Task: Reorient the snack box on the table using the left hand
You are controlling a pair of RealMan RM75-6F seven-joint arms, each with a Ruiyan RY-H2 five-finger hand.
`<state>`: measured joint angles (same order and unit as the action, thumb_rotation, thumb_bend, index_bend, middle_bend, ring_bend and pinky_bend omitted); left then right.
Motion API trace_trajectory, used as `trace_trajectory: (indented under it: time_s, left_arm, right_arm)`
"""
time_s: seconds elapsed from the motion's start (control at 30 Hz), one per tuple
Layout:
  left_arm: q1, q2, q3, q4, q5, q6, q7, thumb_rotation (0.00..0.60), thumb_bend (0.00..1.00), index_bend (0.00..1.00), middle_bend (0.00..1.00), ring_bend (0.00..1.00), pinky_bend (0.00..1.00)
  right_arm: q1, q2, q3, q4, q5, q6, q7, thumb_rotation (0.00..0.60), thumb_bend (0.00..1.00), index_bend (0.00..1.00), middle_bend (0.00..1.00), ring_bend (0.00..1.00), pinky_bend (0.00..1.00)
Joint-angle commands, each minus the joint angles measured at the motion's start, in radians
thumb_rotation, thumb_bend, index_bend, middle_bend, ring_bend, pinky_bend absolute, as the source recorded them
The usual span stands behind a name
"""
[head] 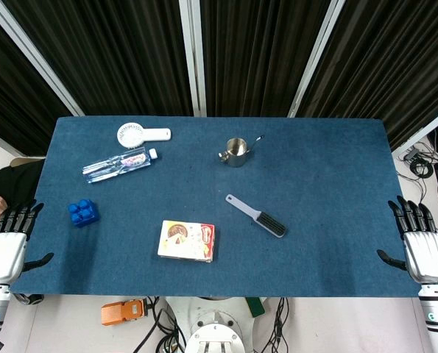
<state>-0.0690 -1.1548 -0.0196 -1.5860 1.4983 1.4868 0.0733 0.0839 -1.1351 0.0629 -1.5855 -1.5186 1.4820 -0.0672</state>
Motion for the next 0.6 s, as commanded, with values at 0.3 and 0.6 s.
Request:
trace_trajectory:
  time_s: [0.3, 0.6]
  left_arm:
    - [-0.026, 0.014, -0.016, -0.046, 0.019, -0.007, 0.034, 0.6, 0.05, 0.07, 0.02, 0.0, 0.0]
    - [-0.137, 0.034, -0.035, -0.205, 0.102, -0.108, 0.148, 0.6, 0.05, 0.07, 0.04, 0.0, 0.0]
  right_arm:
    - [-0.012, 0.003, 0.007, 0.013, -0.015, 0.042, 0.017, 0.6, 0.22, 0.0, 0.04, 0.0, 0.0]
    - [-0.021, 0.005, 0.005, 0.024, -0.029, 0.065, 0.036, 0.6, 0.22, 0.0, 0.04, 0.0, 0.0]
